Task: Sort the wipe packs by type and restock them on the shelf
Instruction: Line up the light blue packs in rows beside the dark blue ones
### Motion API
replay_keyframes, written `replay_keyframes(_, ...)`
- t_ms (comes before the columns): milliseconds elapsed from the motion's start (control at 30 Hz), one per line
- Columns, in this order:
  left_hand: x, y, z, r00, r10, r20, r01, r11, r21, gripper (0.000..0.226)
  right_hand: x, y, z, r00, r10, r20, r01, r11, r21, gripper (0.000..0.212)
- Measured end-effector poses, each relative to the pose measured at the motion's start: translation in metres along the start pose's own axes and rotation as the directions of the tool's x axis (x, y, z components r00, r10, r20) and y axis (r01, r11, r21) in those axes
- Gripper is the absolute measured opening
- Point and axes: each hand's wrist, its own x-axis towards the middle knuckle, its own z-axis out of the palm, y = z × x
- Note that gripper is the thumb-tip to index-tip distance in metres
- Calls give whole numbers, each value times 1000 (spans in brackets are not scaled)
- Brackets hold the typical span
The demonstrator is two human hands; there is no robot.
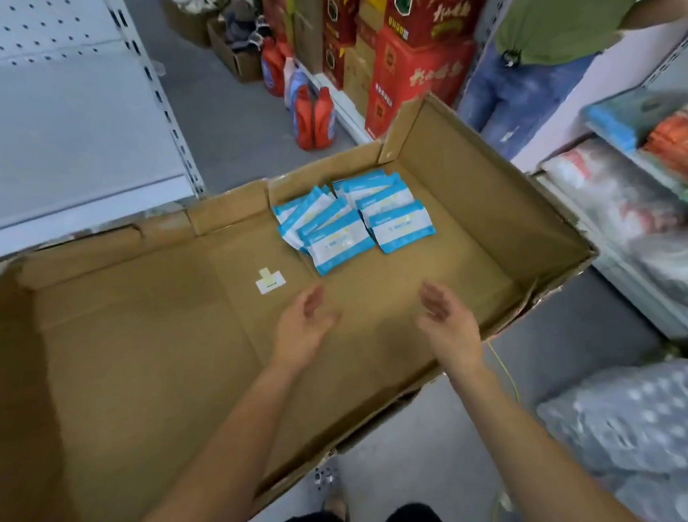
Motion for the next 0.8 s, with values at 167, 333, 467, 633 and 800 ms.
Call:
replay_keyframes(167,40,23,18,981,-46,-191,48,999,8,53,65,-24,-13,999,21,28,-19,999,-47,53)
replay_keyframes(333,82,44,40,909,-132,-394,93,989,-117,42,151,-37,-19,995,11,104,-1,995,-101,53)
replay_keyframes(467,102,47,58,816,-196,-543,139,980,-144,57,211,-35,-19,981,-20,195,65,971,-232,50)
replay_keyframes(633,114,49,74,769,-240,-592,251,966,-65,52,252,-39,-28,949,5,315,115,925,-362,66)
replay_keyframes(800,99,42,69,725,-282,-628,331,943,-42,32,267,-43,-42,923,27,383,122,926,-358,48)
